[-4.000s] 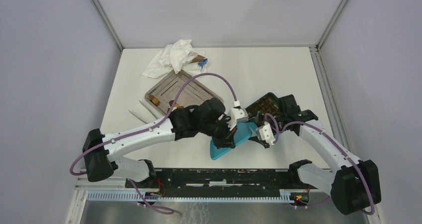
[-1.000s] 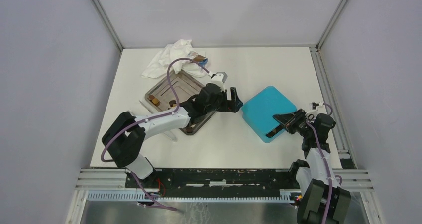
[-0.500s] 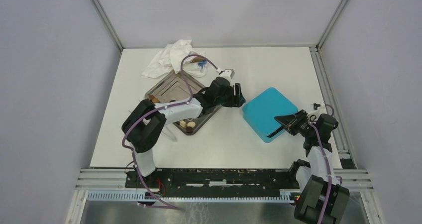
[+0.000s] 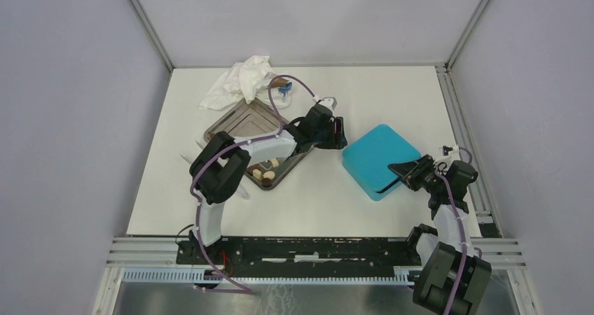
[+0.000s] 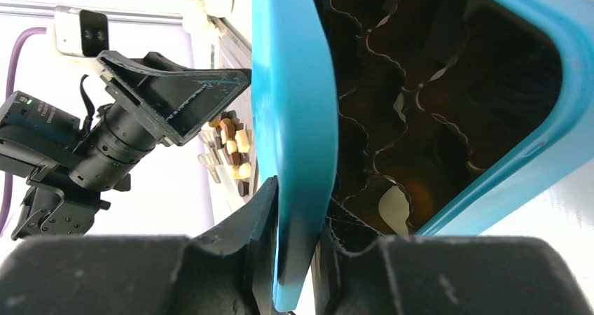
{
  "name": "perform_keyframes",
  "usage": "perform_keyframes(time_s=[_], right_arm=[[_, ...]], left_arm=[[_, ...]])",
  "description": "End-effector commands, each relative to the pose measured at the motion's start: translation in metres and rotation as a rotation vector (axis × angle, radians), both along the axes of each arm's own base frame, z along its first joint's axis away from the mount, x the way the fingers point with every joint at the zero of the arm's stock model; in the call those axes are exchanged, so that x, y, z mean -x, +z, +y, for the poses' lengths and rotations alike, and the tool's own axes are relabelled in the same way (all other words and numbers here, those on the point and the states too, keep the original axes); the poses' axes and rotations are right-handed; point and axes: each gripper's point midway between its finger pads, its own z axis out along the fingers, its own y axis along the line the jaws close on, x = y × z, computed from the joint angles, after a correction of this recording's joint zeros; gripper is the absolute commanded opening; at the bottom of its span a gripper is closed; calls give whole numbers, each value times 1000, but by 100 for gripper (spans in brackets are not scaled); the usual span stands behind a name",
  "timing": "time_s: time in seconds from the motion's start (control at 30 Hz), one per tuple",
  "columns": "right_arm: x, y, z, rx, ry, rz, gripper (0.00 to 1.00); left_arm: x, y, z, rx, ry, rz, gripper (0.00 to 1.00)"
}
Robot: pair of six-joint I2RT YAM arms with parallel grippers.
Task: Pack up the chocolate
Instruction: Close the box lid on the packing box.
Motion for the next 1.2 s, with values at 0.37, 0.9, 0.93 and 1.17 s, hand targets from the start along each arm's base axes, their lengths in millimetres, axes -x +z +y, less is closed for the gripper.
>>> perform_keyframes(time_s=[0.37,0.9,0.93,1.17], right_arm=[[-13,9,-18,105,-32,-43,38],[-10,8,-37,209,-42,-20,58],[-9,7,-38,217,-40,-18,59],[-4,4,-48,268,-36,5,59]], left_arm=[[5,-7,-22,10,-105,63,64],[5,-11,-32,13,-121,84,65],[5,-10,-32,15,-122,84,65],[5,-9,-35,21,-130,88,64]])
